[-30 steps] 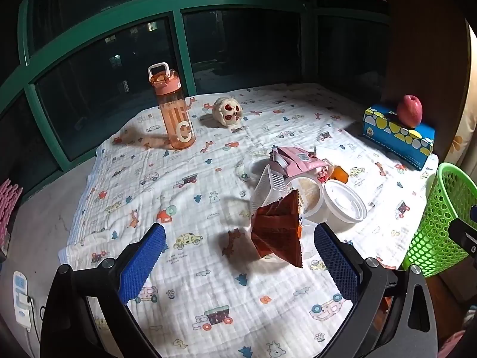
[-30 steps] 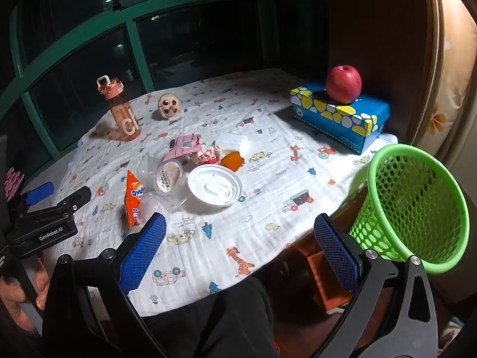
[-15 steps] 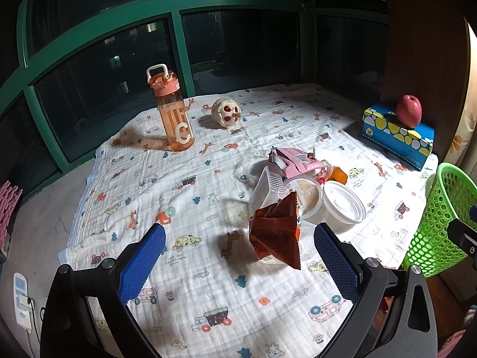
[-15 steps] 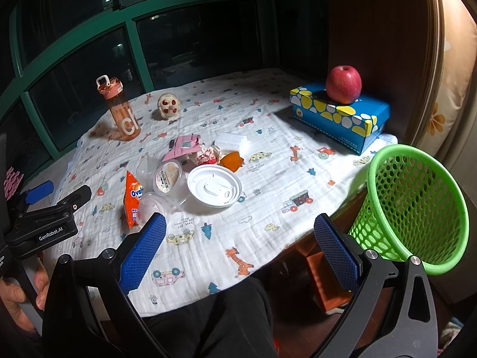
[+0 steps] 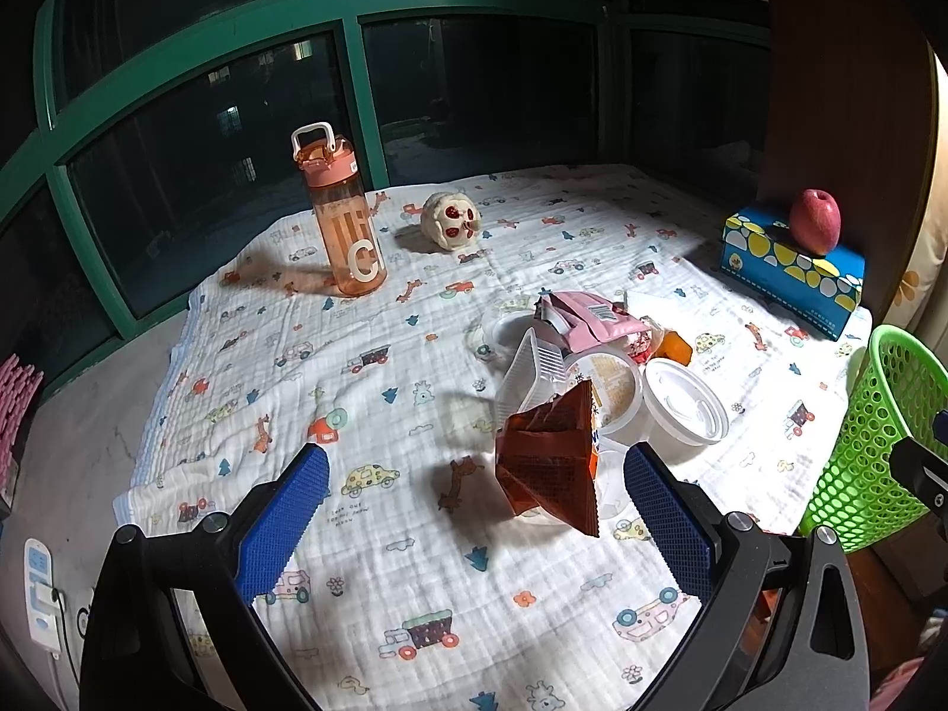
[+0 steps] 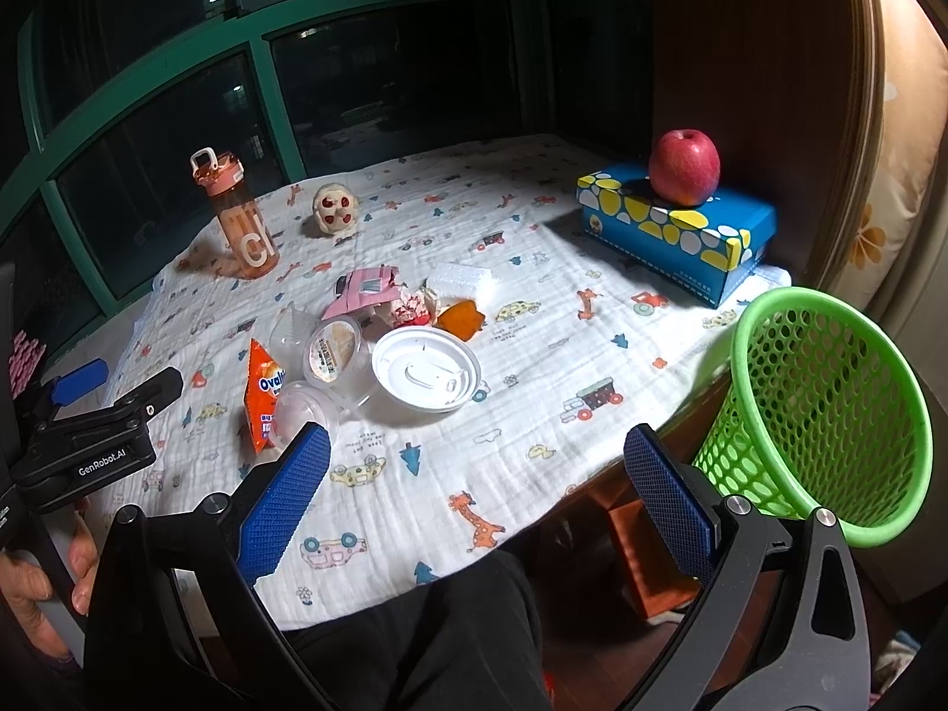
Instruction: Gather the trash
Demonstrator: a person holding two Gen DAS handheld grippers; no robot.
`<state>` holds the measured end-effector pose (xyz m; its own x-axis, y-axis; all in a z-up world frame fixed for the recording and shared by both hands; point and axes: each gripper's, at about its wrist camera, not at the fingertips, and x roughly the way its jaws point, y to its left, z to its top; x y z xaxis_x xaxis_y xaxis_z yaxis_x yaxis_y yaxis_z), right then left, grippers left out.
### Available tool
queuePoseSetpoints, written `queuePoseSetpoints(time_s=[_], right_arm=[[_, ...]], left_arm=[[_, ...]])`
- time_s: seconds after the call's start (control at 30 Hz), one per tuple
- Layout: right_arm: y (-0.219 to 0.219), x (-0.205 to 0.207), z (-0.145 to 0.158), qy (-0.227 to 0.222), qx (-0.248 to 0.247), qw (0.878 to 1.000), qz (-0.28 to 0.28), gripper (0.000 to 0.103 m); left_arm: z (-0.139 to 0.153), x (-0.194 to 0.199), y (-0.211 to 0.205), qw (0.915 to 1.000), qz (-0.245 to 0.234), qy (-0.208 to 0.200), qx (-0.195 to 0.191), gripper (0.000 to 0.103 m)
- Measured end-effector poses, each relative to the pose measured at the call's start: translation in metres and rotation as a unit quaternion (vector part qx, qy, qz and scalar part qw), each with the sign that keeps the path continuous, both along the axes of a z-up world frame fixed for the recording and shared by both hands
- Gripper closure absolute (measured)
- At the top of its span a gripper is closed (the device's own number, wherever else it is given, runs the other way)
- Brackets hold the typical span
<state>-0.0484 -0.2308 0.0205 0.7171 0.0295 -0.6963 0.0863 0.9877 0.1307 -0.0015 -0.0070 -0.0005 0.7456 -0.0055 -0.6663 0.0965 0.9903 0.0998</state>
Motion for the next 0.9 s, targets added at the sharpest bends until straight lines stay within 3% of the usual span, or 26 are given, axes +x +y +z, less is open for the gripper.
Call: queuePoseSetpoints(time_s=[0.9], right_arm=[[-0.003,0.009,-0.007,0.012,0.001,1.000,0.002,0.005]], left_arm=[[-0.016,0.008,-0.002,0.9999,-0.004,0.010,-0.005,0.006]])
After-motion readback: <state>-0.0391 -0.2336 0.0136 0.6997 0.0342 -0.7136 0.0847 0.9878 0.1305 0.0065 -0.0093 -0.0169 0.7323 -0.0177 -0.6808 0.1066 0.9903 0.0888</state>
